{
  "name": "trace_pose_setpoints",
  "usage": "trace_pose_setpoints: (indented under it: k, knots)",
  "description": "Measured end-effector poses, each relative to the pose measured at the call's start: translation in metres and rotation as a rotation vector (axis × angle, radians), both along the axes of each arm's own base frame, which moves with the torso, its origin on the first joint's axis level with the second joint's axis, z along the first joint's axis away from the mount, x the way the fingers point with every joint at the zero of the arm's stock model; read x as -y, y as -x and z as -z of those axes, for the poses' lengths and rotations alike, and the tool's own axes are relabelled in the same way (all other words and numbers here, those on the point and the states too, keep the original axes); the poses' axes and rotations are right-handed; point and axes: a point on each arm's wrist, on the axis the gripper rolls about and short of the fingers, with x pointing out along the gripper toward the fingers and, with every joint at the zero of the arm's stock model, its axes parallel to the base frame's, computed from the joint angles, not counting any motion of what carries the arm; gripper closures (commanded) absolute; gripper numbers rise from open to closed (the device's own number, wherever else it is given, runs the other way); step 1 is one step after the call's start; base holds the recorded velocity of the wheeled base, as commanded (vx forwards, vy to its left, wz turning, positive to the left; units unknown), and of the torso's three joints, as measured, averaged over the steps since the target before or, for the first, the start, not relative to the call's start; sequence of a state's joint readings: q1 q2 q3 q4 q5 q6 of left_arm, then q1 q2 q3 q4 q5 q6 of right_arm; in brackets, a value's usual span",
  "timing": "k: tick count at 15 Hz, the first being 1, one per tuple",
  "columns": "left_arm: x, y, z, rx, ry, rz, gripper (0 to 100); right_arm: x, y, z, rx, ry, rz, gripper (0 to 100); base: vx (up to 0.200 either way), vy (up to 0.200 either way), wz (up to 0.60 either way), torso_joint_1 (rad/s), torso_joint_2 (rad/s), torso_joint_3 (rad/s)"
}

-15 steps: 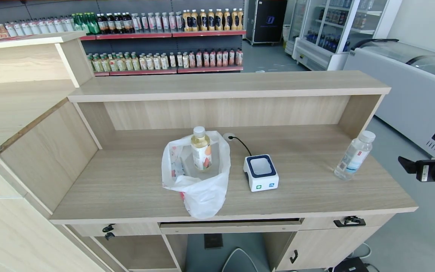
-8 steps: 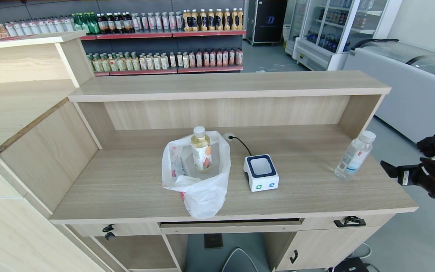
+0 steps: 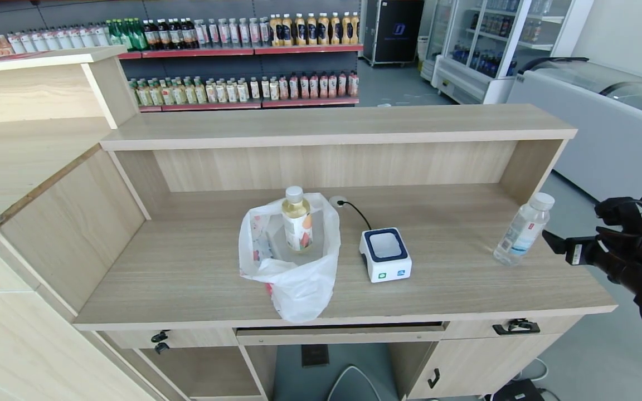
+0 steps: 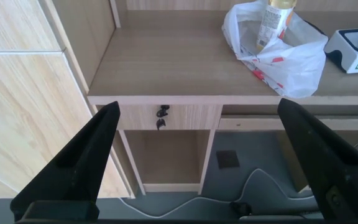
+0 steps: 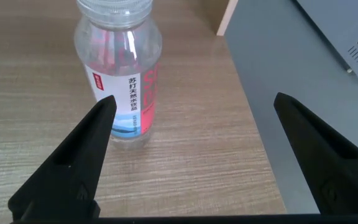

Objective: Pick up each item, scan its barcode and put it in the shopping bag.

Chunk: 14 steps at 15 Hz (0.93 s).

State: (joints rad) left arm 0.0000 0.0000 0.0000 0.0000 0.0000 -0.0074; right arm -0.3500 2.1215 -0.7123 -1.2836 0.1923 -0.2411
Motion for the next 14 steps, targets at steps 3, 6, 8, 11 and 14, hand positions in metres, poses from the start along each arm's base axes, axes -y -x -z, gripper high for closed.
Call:
trace_pose_setpoints:
  k: [3,6,8,11,14]
  knots:
    - [0.000,0.000,0.000,0.000,0.000,0.000,0,-0.005,-0.011,0.004,0.009,0.005,-0.022,0,0.000,0.000,0.00,0.000,0.00,0.000]
    - [0.000,0.000,0.000,0.000,0.000,0.000,0,-0.008,-0.019,0.009,0.004,0.004,-0.038,0,0.000,0.000,0.00,0.000,0.00,0.000]
    - [0.000,0.000,0.000,0.000,0.000,0.000,0,-0.011,-0.024,0.012,0.006,0.005,-0.047,0,0.000,0.000,0.00,0.000,0.00,0.000]
    - [0.000,0.000,0.000,0.000,0.000,0.000,0,-0.013,-0.032,0.016,0.007,0.005,-0.057,0,0.000,0.000,0.00,0.000,0.00,0.000]
    - [0.000,0.000,0.000,0.000,0.000,0.000,0,-0.015,-0.039,0.018,0.012,0.007,-0.064,0,0.000,0.000,0.00,0.000,0.00,0.000]
